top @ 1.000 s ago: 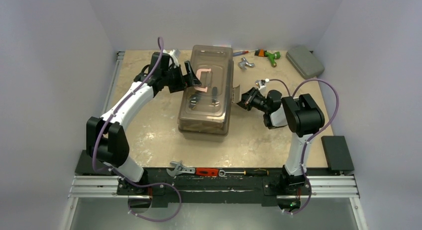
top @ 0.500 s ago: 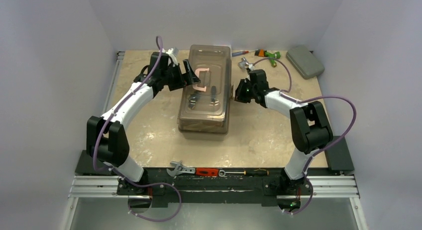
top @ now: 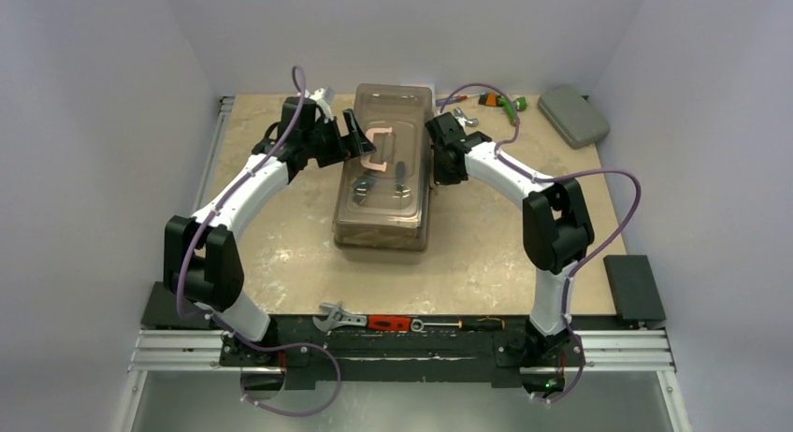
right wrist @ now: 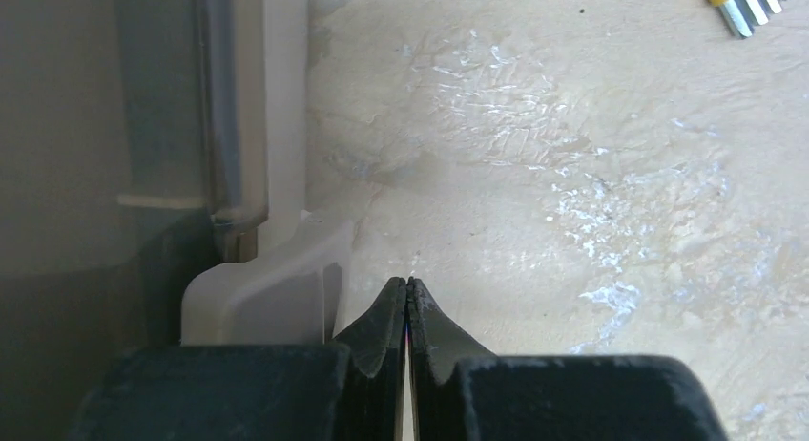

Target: Pack the tool kit

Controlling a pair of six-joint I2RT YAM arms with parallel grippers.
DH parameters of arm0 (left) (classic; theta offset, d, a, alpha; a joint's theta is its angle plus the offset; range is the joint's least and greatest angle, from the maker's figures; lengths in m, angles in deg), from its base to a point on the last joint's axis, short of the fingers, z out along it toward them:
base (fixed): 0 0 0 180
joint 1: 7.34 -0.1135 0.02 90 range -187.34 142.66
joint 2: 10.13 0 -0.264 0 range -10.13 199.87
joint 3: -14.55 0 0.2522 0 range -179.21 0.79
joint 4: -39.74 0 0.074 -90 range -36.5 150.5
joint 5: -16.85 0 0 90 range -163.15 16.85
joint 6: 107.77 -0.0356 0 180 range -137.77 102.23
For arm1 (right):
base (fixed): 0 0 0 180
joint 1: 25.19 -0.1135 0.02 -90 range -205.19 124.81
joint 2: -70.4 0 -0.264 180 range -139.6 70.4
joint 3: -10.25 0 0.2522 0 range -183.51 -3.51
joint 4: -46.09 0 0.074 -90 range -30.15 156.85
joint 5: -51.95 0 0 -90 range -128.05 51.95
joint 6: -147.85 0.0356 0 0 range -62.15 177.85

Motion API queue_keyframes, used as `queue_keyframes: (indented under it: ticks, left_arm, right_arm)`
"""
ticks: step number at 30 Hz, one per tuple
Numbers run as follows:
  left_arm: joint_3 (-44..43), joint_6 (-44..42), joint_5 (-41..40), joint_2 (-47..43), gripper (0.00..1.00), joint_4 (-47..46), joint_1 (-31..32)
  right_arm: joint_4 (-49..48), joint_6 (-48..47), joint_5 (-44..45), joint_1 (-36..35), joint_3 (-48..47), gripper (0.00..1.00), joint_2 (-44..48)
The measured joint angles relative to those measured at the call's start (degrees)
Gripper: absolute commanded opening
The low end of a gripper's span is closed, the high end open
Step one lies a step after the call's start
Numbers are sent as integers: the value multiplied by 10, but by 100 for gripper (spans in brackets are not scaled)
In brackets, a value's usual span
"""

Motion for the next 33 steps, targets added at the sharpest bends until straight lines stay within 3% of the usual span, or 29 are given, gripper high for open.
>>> queue_keyframes:
  ticks: [11, 21, 33]
  left_arm:
    - [11, -2, 3, -1, 88, -21, -1]
    - [28, 8, -5, 12, 88, -84, -5]
    - [68, 35, -45, 14, 88, -182, -9]
  right_arm:
    - [21, 5, 14, -4, -16, 0, -21]
    - [-87, -2, -129, 15, 30, 0, -16]
    - [-214, 44, -226, 38, 88, 0, -30]
